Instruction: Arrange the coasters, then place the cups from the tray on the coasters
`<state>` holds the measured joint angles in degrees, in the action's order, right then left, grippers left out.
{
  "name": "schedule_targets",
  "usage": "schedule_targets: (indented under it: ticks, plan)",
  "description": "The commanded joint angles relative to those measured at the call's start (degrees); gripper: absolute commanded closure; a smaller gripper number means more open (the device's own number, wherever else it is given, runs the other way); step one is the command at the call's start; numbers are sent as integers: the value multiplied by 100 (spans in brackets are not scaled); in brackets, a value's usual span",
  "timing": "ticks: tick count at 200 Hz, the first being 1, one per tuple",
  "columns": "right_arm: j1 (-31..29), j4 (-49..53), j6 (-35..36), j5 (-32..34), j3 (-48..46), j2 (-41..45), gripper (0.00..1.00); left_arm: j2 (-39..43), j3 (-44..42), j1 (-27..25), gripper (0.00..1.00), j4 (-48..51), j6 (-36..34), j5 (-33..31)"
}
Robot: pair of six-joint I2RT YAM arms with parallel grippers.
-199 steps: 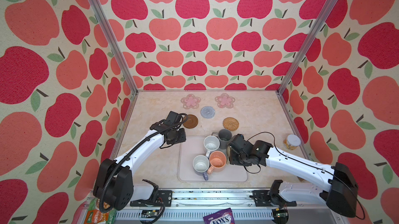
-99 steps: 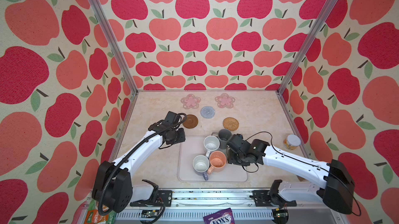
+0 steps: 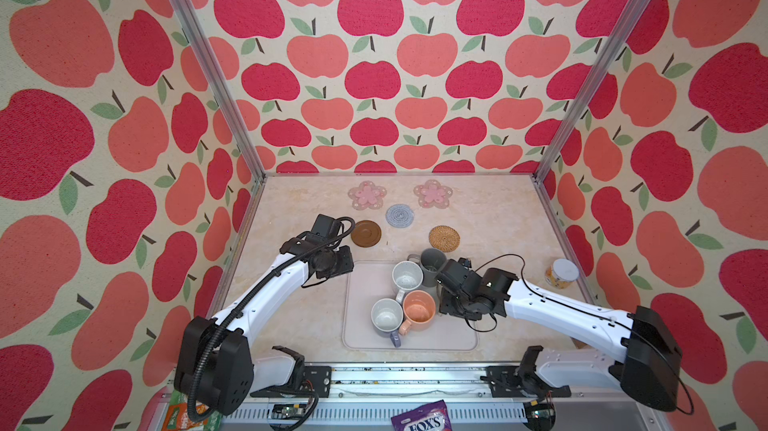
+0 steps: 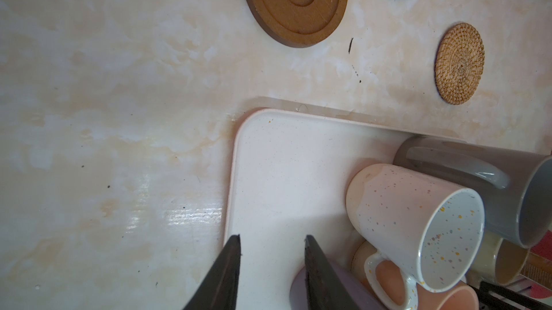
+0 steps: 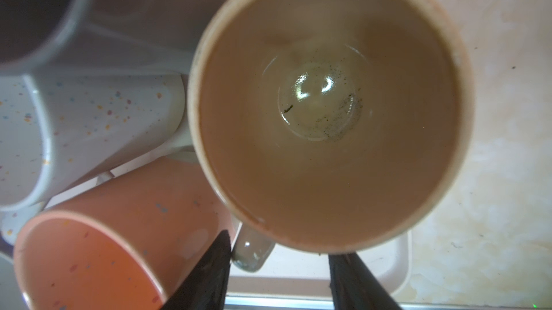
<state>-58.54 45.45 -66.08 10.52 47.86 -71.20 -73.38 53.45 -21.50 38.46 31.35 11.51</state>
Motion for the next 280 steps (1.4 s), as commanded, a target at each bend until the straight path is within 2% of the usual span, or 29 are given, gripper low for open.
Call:
schedule_targets:
  ticks: [1, 78, 135, 194, 280]
  plan:
    - [-8, 414, -181, 263, -148, 258, 46, 115, -54, 31, 62, 118, -125, 114]
    - [-4, 657, -261, 300, -646, 813, 46, 126, -83, 31, 62, 57, -37, 211]
    - [1, 780, 417, 548, -648, 1053, 46, 83, -91, 23, 62, 4, 42, 275]
    - [20, 277, 1684, 494, -754, 1166, 49, 66, -98, 5, 62, -40, 78, 279]
    - [19, -367, 1968, 272, -1013, 762, 50, -54, -116, -20, 62, -101, 137, 274]
